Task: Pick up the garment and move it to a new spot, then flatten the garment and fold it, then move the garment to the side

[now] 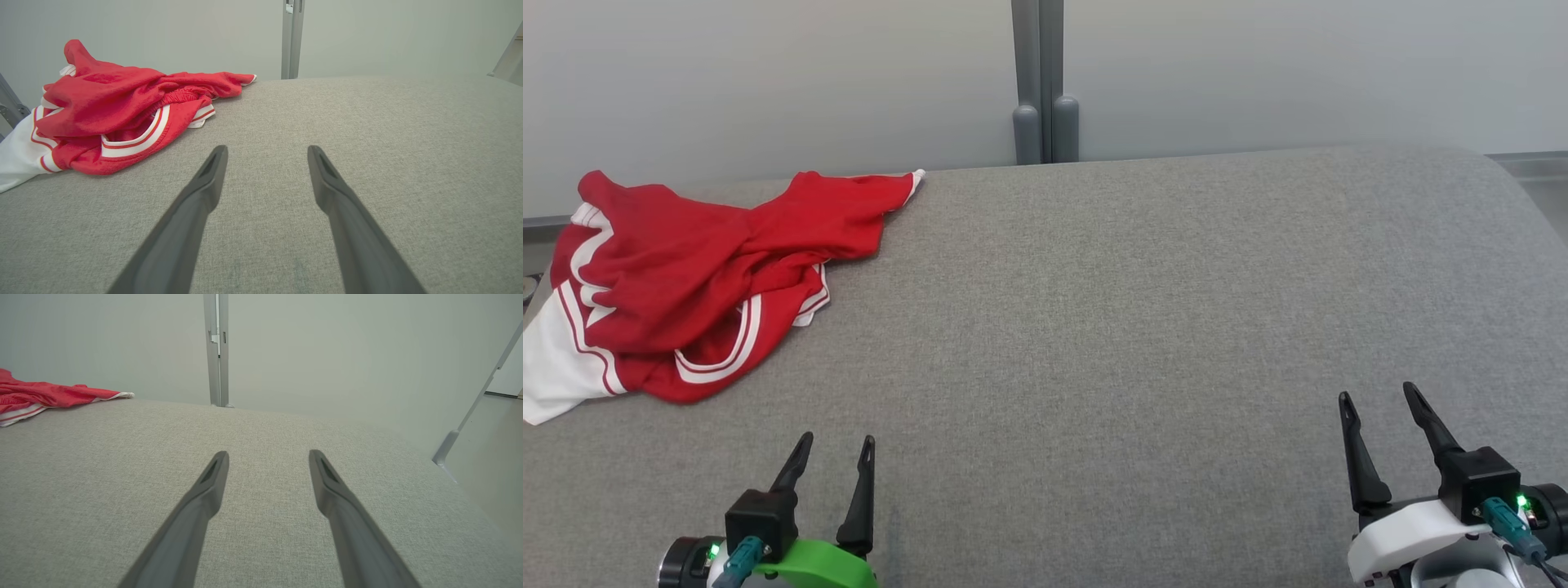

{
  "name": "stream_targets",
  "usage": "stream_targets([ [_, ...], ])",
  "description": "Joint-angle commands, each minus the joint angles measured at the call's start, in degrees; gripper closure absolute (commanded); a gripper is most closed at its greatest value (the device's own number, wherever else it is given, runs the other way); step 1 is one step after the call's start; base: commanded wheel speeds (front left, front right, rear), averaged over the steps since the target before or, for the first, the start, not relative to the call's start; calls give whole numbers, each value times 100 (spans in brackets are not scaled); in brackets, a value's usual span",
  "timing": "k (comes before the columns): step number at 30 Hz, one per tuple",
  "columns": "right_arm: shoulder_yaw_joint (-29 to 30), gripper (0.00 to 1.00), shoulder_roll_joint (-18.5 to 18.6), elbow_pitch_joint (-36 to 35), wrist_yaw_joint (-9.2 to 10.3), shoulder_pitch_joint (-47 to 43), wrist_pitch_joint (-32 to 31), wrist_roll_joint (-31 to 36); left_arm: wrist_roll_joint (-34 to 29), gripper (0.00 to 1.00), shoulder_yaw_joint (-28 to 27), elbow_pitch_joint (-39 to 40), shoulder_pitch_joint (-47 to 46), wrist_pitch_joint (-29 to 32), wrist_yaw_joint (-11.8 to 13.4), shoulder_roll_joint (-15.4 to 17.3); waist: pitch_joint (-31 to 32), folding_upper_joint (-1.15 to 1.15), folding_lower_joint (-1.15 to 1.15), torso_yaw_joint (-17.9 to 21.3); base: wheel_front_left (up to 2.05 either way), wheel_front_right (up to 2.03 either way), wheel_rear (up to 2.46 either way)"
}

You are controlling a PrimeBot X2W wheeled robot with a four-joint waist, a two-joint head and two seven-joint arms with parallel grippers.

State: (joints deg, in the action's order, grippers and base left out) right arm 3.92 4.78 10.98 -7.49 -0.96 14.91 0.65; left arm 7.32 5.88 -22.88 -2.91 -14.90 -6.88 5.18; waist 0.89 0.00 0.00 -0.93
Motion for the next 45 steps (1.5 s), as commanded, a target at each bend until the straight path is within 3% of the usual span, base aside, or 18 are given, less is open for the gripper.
stream_targets([
  [1,-10,0,23,27,0,-88,37,34,-32,0,-22,-24,66,-33,-15,-6,5,0,0,-4,0,0,0],
  [25,-69,0,49,163,0,-89,33,-223,10,0,-76,-131,-7,-26,-55,-96,19,0,0,-133,0,0,0],
  [31,-241,0,19,130,0,-87,33,-244,-21,0,-76,-175,-106,-26,-56,-102,56,0,0,-617,0,0,0],
  [40,-390,0,-17,209,1,-103,33,-257,-30,0,-190,-234,80,-25,-43,-62,180,0,0,-1739,0,0,0],
  [45,-630,0,-43,235,1,25,33,-238,-5,0,-325,-210,186,-26,-43,-48,206,0,0,-2030,0,0,0],
])
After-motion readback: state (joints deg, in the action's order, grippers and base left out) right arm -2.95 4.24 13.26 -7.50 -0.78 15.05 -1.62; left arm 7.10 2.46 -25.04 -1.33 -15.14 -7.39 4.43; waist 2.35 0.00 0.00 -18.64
